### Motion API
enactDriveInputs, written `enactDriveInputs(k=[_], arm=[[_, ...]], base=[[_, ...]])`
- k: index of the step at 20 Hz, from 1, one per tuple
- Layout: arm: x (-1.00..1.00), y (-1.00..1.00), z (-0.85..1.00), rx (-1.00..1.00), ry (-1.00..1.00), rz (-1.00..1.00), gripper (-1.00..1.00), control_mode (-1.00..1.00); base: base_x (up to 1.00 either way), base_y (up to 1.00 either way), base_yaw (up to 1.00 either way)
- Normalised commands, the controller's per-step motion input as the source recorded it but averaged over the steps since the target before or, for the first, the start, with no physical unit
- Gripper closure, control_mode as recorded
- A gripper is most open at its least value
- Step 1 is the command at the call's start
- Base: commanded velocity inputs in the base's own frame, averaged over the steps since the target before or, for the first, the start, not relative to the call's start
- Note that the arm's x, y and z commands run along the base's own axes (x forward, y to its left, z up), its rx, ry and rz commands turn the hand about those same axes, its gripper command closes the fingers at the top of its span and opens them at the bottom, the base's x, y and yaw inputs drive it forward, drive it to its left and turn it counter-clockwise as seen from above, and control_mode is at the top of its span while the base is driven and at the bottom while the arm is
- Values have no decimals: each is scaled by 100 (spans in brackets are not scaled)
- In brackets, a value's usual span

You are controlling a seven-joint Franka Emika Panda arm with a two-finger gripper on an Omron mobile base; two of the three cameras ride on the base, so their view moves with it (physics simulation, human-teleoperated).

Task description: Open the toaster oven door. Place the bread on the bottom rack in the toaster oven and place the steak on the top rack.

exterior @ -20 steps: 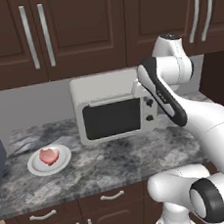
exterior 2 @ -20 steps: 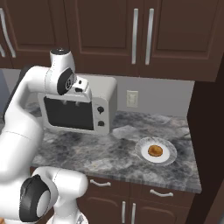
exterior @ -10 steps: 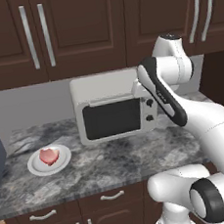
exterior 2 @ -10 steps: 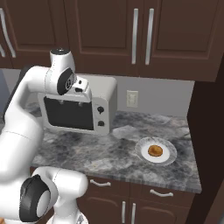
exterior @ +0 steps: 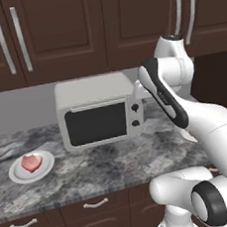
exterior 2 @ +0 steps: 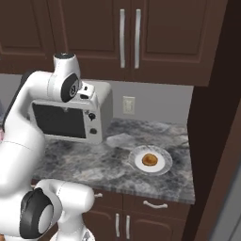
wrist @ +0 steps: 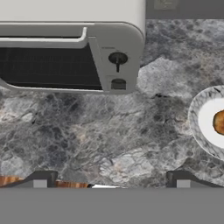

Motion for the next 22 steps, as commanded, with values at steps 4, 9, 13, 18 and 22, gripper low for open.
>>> enactDriveInputs(k=[4,9,13,18,22], arm=[[0,0,0,0,0,0,-100,100],[0,0,0,0,0,0,-100,100],[0,0,0,0,0,0,-100,100],[0,0,0,0,0,0,-100,100],[0,0,0,0,0,0,-100,100]], base=[[0,-47,0],[2,-36,0],[1,-12,0],[0,0,0],[0,0,0]])
